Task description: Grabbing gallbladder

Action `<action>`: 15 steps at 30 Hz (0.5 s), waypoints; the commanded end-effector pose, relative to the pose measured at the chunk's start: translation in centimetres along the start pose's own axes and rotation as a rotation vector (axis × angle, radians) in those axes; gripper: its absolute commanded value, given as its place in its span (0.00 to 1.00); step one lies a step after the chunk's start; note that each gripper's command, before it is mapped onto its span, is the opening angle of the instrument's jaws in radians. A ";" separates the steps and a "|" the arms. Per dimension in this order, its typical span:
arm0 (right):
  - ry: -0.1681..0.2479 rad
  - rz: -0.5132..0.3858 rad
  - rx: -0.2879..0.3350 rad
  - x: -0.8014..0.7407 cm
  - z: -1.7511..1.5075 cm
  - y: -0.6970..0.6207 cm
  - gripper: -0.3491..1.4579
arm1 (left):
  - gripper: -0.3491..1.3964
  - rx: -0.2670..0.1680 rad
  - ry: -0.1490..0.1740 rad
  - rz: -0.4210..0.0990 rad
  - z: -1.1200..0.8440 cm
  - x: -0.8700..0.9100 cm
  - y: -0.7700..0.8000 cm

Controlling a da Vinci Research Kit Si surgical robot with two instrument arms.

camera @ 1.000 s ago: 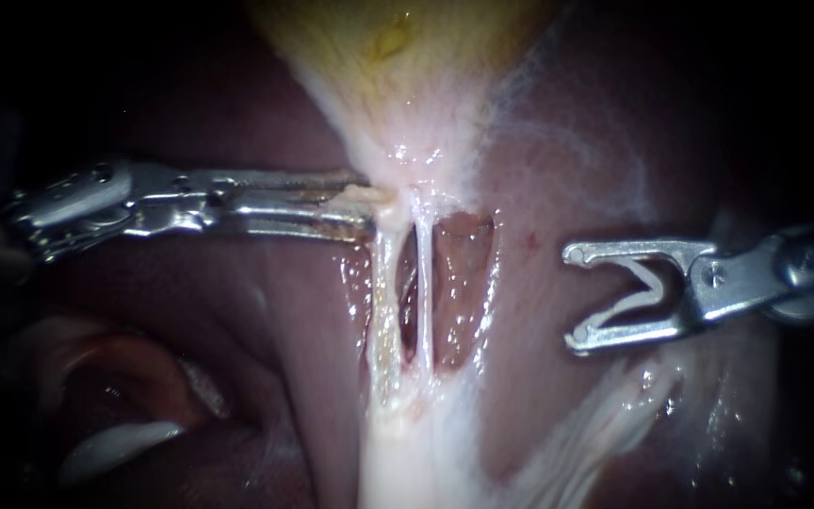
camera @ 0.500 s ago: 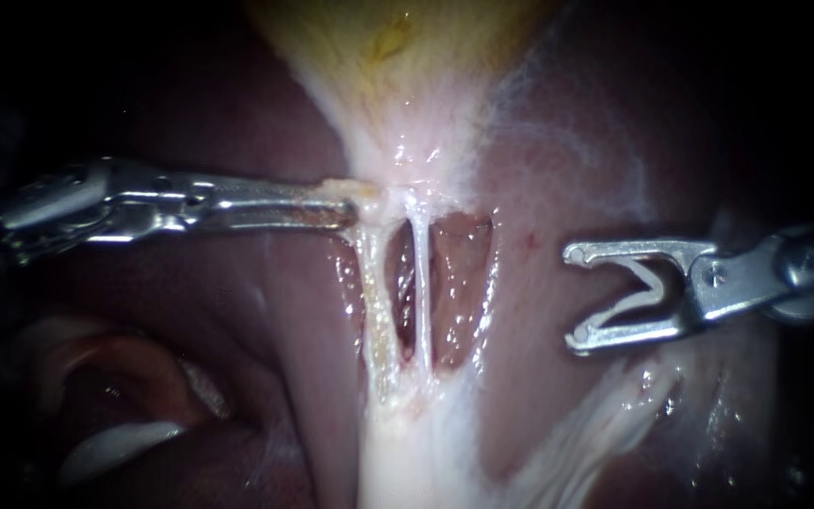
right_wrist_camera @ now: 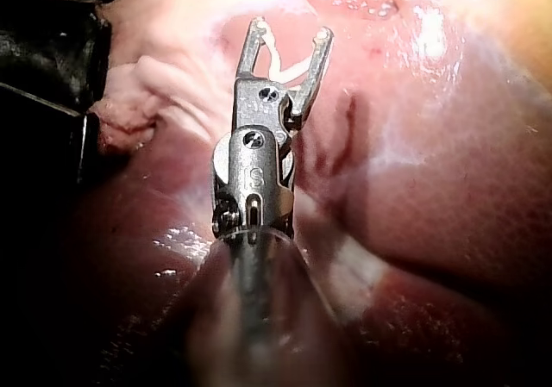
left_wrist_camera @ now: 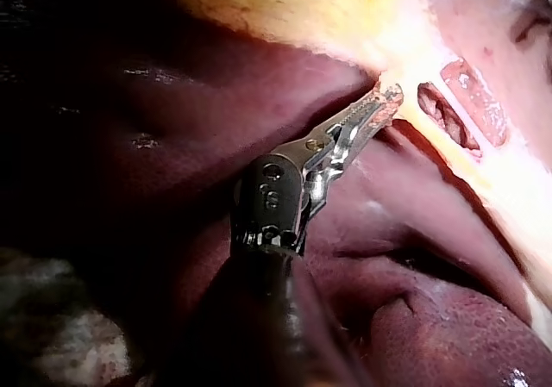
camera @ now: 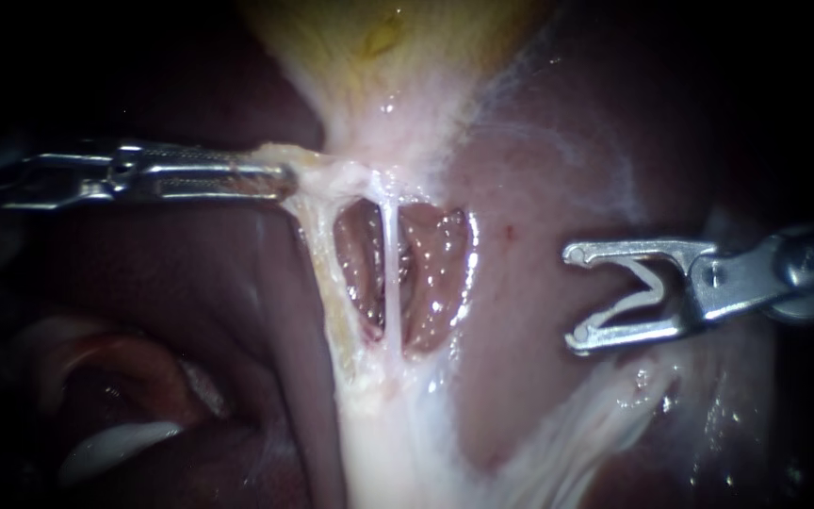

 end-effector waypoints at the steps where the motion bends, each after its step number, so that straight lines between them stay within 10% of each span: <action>1: 0.000 0.000 0.000 0.00 0.00 0.00 0.41 | 0.00 -0.004 -0.003 -0.003 -0.01 0.00 -0.01; 15: 0.000 0.000 0.000 0.00 0.00 0.00 0.41 | 0.00 -0.017 -0.003 -0.003 0.03 0.02 -0.05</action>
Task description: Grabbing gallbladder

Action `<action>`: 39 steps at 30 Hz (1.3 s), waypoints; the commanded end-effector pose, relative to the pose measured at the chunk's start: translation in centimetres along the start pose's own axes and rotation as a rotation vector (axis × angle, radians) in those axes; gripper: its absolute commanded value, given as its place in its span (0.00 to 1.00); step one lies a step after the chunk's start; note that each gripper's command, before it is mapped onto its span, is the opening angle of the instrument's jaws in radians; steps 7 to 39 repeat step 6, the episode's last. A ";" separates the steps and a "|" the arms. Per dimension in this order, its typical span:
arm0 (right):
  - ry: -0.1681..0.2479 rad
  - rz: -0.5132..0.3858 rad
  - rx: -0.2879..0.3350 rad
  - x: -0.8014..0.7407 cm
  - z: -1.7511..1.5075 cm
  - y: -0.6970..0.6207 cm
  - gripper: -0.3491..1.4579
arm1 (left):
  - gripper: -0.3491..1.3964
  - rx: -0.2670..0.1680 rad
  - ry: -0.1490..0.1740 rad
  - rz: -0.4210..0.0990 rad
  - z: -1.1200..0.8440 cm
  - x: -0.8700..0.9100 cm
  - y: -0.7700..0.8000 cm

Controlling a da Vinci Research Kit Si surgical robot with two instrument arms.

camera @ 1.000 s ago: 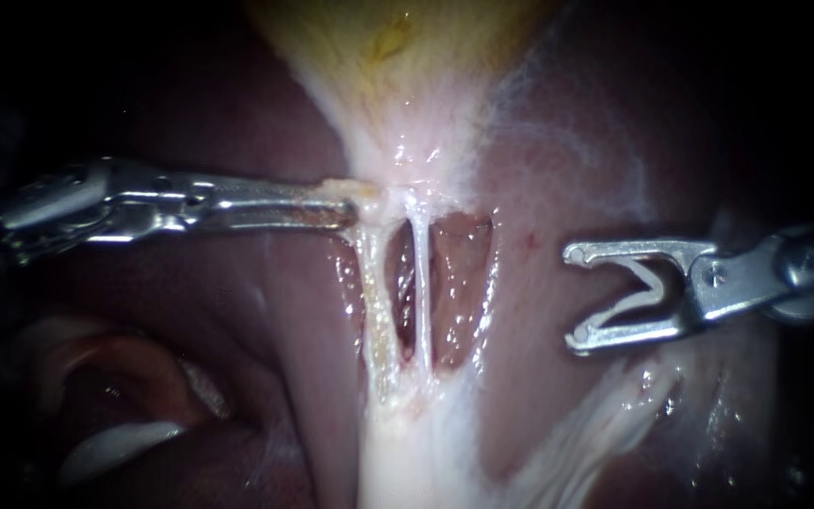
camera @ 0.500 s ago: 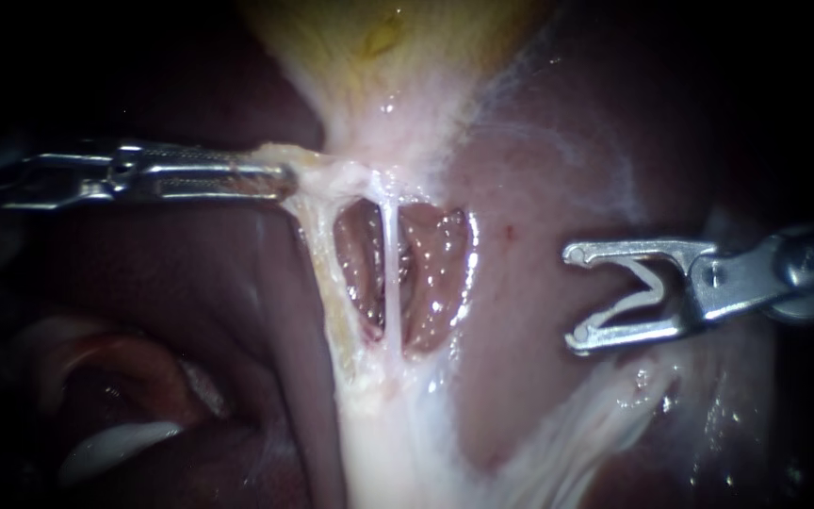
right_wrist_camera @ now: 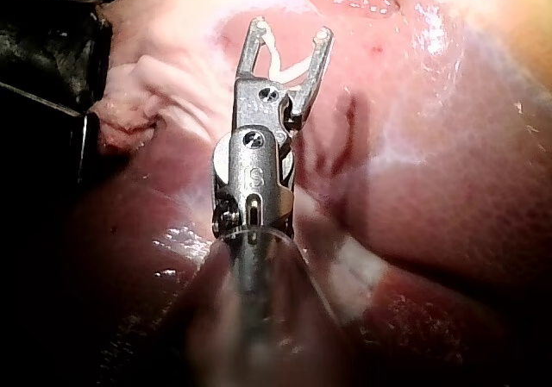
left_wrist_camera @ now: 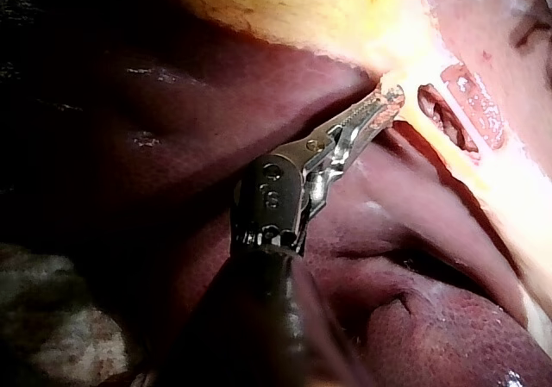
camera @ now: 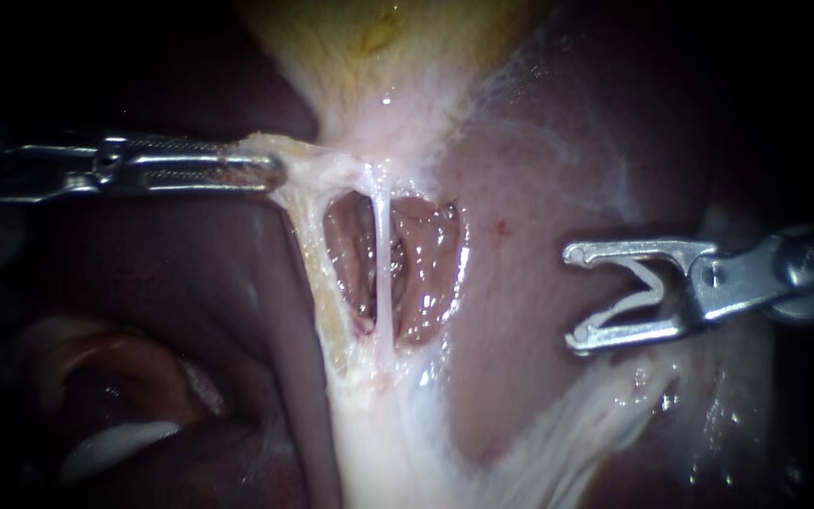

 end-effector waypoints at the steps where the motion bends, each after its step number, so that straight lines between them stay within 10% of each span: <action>1: 0.000 0.000 0.000 0.00 0.00 0.00 0.41 | 0.00 -0.001 0.001 0.001 0.01 0.01 0.00; 39: 0.000 0.000 0.000 0.00 0.00 0.00 0.41 | 0.00 -0.003 0.000 0.001 0.02 0.02 0.00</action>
